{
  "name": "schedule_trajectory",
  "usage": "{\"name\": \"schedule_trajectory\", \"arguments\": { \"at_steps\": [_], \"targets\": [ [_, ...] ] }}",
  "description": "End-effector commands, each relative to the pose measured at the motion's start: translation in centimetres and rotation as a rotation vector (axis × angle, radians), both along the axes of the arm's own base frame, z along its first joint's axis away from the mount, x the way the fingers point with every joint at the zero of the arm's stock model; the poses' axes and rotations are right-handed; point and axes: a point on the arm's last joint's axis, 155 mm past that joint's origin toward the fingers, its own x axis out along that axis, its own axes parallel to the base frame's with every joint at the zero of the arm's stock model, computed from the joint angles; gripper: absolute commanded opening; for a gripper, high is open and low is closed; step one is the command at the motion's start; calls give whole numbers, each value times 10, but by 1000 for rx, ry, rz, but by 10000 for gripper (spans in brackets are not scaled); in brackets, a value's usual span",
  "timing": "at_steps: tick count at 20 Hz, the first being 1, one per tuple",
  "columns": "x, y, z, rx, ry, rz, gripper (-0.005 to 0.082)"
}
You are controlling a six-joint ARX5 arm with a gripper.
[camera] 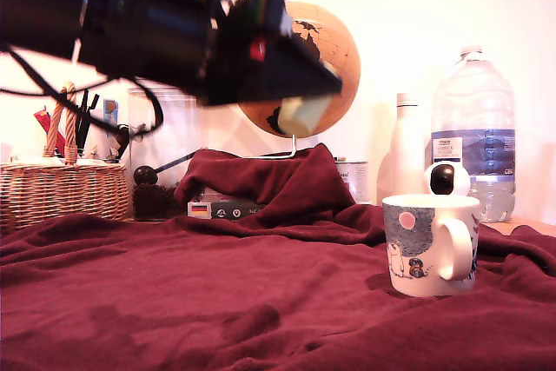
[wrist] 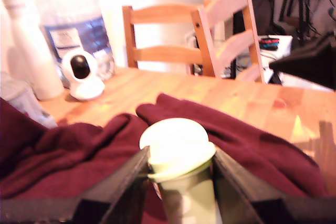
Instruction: Pick up the coffee capsules on the table and drop them inside the coffee cup
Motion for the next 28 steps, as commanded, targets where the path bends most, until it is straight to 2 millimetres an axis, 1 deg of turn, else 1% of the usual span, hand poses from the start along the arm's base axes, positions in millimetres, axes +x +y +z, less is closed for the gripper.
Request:
{"name": "schedule_trajectory", "arguments": {
  "at_steps": [1, 5, 12, 18, 25, 28],
  "targets": [
    [3, -7, 13, -32, -21, -8, 180],
    [10, -25, 17, -38, -21, -38, 180],
    [27, -65, 9, -22, 2, -103, 180],
    [42, -94, -13, 76, 99, -136, 180],
    [55, -117, -43, 191, 212, -156, 180],
    [63, -124, -52, 221, 244, -156, 180]
  ]
}}
